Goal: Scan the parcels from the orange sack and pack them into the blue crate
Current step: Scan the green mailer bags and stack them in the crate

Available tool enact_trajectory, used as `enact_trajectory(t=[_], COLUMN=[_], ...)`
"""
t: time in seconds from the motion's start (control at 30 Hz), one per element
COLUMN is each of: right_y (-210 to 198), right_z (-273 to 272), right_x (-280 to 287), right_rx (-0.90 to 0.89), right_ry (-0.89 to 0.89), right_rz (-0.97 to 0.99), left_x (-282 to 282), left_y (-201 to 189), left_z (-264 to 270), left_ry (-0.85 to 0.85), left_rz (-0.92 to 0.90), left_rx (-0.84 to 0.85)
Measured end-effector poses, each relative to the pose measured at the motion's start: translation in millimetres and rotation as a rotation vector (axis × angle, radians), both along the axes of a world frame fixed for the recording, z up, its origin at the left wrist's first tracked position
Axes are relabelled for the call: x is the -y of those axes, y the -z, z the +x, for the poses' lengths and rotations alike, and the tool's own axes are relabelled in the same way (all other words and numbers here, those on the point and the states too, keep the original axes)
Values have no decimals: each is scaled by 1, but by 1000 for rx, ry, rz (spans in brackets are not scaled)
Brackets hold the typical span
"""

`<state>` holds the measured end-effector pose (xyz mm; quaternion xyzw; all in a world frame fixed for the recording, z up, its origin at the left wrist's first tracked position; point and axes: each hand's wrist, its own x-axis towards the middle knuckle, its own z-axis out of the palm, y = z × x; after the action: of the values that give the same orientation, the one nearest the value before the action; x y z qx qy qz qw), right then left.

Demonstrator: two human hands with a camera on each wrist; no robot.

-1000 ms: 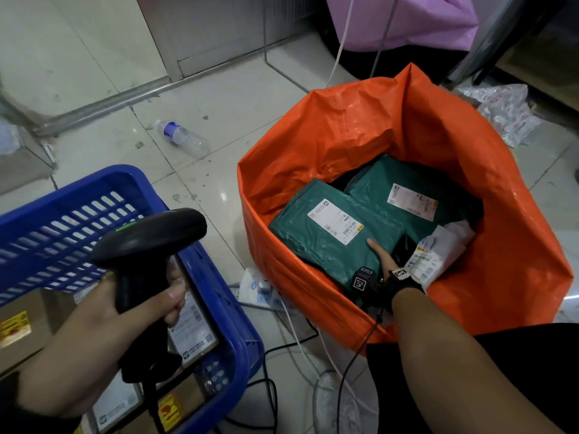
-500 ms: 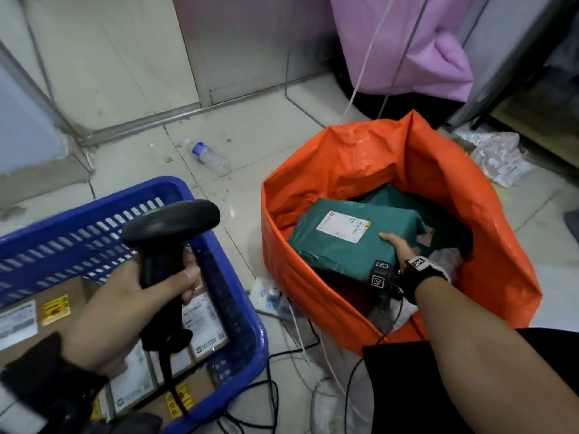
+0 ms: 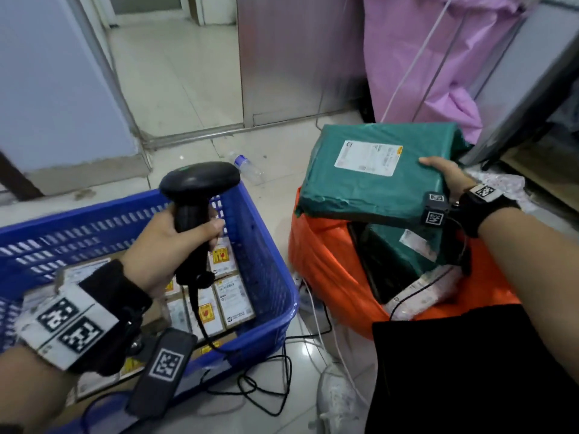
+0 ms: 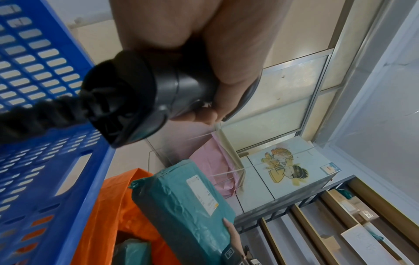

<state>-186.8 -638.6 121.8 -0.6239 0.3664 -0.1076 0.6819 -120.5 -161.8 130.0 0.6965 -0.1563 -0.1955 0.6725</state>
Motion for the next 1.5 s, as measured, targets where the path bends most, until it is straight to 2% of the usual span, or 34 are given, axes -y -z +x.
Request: enact_trajectory(t=[0.13, 0.23, 0.43, 0.57, 0.73, 0.9, 1.1, 1.27, 1.5], right_y=[-35, -56, -86, -99, -101, -76, -51, -30, -19], right_z=[32, 60, 126, 167, 198, 218, 233, 241, 246], right_x=[-40, -86, -180, -246, -342, -413, -442, -440, -442], right_rx=[-9, -43, 31, -19, -151, -244, -279, -397, -422], right_ry=[-136, -304, -503, -716, -1025, -1223, -1322, -1346, -1395], right_rz=[-66, -98, -357, -475, -763, -765, -699, -583, -566], left_x=[-23, -45, -90, -125, -160, -182, -192, -197, -195], left_y=[-14, -21, -28, -26, -12, 15, 33, 45, 49], left_z=[1, 2, -10, -22, -36, -42, -47, -50, -45], left_ry=[-66, -97, -204, -251, -282, -353, -370, -367, -331], left_rz=[25, 34, 14, 39, 62, 209, 236, 292, 345], left_rx=[66, 98, 91, 89, 87, 36, 1, -3, -20])
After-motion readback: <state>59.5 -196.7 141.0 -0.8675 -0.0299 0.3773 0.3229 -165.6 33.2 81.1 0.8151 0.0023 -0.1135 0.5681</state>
